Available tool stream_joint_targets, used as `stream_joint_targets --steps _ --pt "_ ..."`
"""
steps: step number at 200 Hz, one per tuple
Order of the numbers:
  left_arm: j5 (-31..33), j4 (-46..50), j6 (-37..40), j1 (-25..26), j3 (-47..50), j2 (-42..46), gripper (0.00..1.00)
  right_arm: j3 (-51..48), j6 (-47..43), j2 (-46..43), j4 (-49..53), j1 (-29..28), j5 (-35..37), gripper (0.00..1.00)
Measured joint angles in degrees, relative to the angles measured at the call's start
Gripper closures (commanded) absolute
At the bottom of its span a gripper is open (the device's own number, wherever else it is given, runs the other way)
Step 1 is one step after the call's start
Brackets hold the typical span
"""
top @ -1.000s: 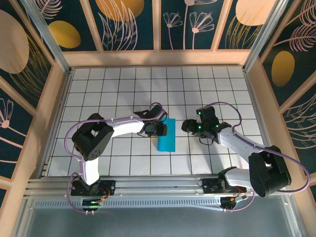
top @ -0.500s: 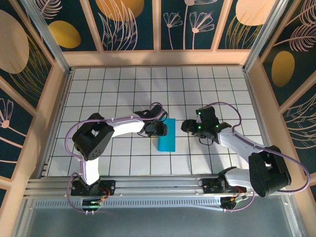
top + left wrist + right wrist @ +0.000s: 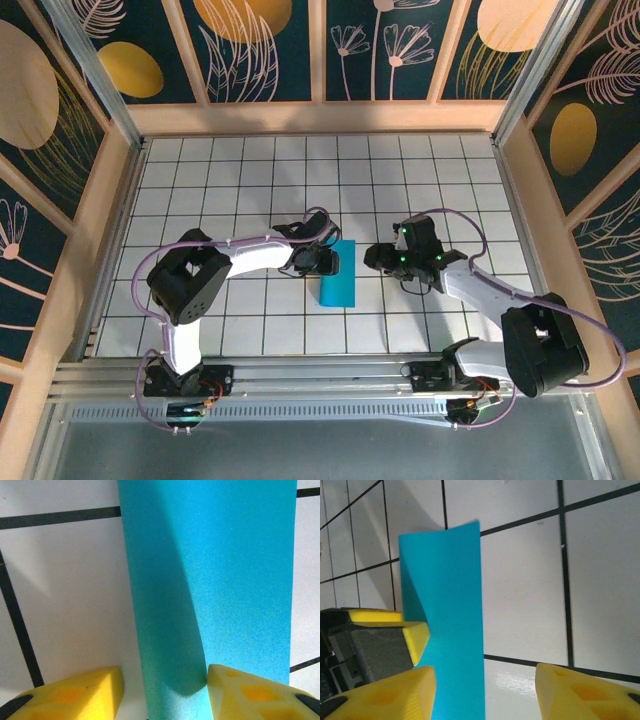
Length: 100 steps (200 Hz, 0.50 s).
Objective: Fold a paper plane with a square sheet of paper (fold left side to right side)
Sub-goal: Hold the square sheet of paper at the center of the table.
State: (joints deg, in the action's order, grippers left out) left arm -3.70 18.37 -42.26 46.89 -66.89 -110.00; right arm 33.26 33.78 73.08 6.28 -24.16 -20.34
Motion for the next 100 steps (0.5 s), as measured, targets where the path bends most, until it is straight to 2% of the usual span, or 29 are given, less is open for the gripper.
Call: stream_joint_targets --steps 33,81,100 --pt "0.0 0.1 0.0 0.0 -0.1 -0.1 0.50 -0.2 2.0 4.1 -4.5 -2.4 -3.8 0.67" --pt "0.0 0.4 0.0 0.0 -0.3 -0.2 0.50 0.1 3.8 10.3 -8.5 -6.0 -5.7 0.74" --pt "0.0 0.4 0.0 0.0 -0.3 -0.2 0.50 0.5 4.4 11.8 -9.3 -6.6 -5.7 0.80"
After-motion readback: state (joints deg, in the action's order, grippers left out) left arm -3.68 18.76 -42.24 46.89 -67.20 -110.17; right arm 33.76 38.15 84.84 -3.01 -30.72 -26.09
